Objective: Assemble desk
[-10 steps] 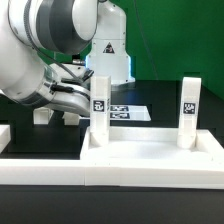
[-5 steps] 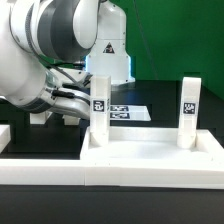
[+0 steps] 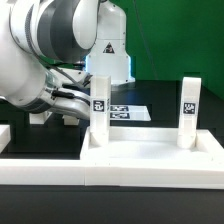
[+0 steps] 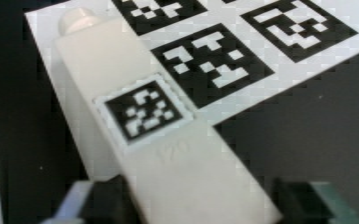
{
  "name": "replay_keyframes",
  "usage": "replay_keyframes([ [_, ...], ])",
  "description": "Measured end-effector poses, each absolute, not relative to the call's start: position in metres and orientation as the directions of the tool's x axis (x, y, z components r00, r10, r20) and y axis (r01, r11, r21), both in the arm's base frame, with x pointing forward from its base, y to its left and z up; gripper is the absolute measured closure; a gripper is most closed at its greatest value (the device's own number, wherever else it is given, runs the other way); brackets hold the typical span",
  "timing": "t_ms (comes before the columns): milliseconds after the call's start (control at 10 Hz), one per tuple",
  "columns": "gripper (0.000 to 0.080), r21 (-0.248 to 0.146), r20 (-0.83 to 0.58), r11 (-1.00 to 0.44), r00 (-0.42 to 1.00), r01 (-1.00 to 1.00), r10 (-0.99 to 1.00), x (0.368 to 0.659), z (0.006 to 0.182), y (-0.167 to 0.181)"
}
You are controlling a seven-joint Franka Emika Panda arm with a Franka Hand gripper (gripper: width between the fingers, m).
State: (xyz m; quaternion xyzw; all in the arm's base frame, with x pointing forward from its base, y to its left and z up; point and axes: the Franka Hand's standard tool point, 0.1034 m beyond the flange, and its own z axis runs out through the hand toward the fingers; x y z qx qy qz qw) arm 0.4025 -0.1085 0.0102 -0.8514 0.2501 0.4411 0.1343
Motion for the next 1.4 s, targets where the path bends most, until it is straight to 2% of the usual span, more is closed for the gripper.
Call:
replay_keyframes([
  [100, 0.0506, -0.008, -0.818, -0.839, 0.486, -0.544, -0.308, 0.403, 0.01, -0.109],
  [900, 0.0506, -0.007, -0.816, -0.837, 0.487, -0.547, -0.311, 0.403, 0.011, -0.111],
  [1000, 0.0506, -0.017, -0.821, -0.834, 0.483, -0.552, -0.303, 0.406, 0.024, -0.116],
  [1300, 0.0506, -0.068, -0.794, -0.823, 0.53, -0.564, -0.298, 0.424, 0.093, -0.133],
  [1400, 0.0506, -0.073, -0.791, -0.832, 0.54, -0.55, -0.288, 0.424, 0.115, -0.133],
])
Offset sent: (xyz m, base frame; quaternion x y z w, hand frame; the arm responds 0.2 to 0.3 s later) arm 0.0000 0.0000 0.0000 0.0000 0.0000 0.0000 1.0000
